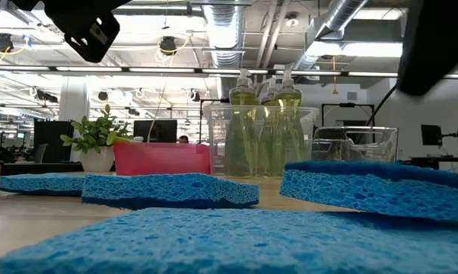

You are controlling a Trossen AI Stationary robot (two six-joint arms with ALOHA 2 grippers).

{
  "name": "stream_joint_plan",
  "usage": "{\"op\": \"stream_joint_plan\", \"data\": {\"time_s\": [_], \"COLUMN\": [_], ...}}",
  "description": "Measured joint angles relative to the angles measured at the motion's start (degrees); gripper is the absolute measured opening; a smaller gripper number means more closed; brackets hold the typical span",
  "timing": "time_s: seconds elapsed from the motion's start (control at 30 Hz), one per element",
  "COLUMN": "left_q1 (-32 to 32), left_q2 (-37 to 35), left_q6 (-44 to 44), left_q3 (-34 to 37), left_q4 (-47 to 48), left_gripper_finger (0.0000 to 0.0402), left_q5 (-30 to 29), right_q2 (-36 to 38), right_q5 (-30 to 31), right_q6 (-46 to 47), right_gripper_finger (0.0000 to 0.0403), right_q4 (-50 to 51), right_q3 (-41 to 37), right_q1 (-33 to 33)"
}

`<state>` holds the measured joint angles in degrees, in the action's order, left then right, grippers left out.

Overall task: Pick & Place Kitchen Sink Supplies
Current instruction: Put the blue dishwashing sponge into the transparent bin

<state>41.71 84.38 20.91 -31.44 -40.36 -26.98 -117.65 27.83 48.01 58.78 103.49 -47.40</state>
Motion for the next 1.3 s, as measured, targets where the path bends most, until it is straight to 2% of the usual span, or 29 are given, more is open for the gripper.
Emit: {"op": "stream_joint_plan", "data": {"time_s": [0.37,1.03,1.17,1.3], "left_q1": [0.0,0.0,0.0,0.0], "left_q2": [0.0,0.0,0.0,0.0], "left_q6": [0.8,0.8,0.8,0.8], "left_q3": [0.0,0.0,0.0,0.0], "left_q4": [0.0,0.5,0.5,0.5], "left_gripper_finger": [0.0163,0.0163,0.0163,0.0163], "left_q5": [0.0,0.0,0.0,0.0], "right_q2": [-3.7,-3.6,-3.6,-3.6], "right_q5": [-5.2,-7.6,-9.7,-12.4], "right_q6": [-0.6,-2.9,-3.0,-3.0], "right_gripper_finger": [0.0248,0.0247,0.0227,0.0173], "right_q4": [1.0,2.7,2.6,2.5], "right_q3": [0.0,0.0,0.0,0.0], "right_q1": [2.6,6.4,7.2,8.0]}}
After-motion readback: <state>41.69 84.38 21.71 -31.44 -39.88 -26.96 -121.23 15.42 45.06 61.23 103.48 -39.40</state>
